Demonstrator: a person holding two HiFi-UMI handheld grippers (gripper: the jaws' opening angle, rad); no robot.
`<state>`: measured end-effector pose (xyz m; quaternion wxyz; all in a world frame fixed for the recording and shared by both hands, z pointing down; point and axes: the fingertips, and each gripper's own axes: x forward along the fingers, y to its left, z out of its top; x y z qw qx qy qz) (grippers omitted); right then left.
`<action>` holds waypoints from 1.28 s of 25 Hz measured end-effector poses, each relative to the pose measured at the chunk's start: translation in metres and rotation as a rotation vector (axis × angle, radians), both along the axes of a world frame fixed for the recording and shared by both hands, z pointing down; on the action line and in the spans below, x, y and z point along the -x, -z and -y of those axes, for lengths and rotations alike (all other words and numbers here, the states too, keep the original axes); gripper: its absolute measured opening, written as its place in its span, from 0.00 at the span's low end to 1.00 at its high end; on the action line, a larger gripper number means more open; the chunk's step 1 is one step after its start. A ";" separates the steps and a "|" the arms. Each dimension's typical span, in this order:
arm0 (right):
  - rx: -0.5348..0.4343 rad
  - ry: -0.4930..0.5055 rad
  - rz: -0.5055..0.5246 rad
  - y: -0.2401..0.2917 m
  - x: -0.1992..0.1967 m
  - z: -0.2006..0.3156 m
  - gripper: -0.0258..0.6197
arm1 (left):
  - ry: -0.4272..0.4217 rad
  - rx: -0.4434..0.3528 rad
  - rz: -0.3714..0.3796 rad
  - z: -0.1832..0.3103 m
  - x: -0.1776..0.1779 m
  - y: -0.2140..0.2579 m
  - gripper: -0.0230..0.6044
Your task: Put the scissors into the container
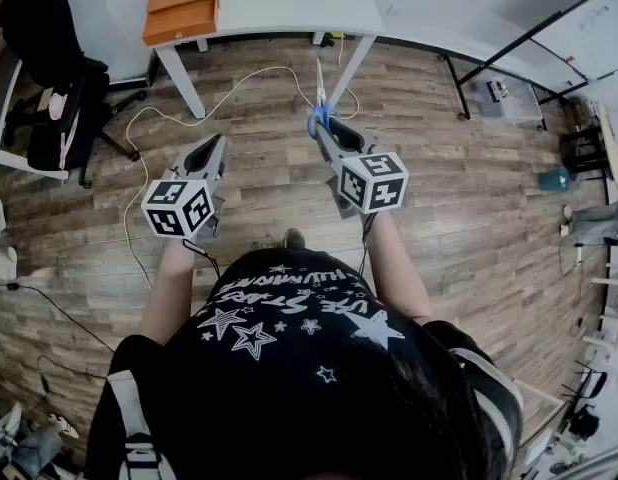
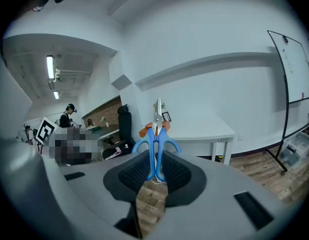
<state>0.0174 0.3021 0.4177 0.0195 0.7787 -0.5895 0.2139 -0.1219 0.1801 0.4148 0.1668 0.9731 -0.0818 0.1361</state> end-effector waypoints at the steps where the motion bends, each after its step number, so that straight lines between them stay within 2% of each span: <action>1: -0.003 0.000 0.000 -0.001 -0.002 -0.002 0.20 | 0.000 0.001 -0.001 -0.002 -0.002 -0.002 0.07; 8: -0.025 0.000 0.000 -0.001 -0.021 -0.017 0.20 | 0.010 -0.012 -0.004 -0.017 -0.020 -0.001 0.07; 14: -0.054 0.002 0.003 0.000 -0.053 -0.032 0.20 | 0.031 -0.018 0.011 -0.032 -0.049 -0.004 0.07; 21: -0.063 0.064 0.018 -0.015 -0.097 -0.040 0.20 | 0.101 -0.042 0.013 -0.035 -0.080 -0.010 0.07; 26: -0.061 0.091 0.054 -0.026 -0.111 -0.025 0.20 | 0.144 -0.045 0.024 -0.017 -0.086 -0.010 0.07; 32: -0.036 0.153 0.055 -0.033 -0.123 0.018 0.20 | 0.188 -0.022 0.028 0.015 -0.095 -0.018 0.07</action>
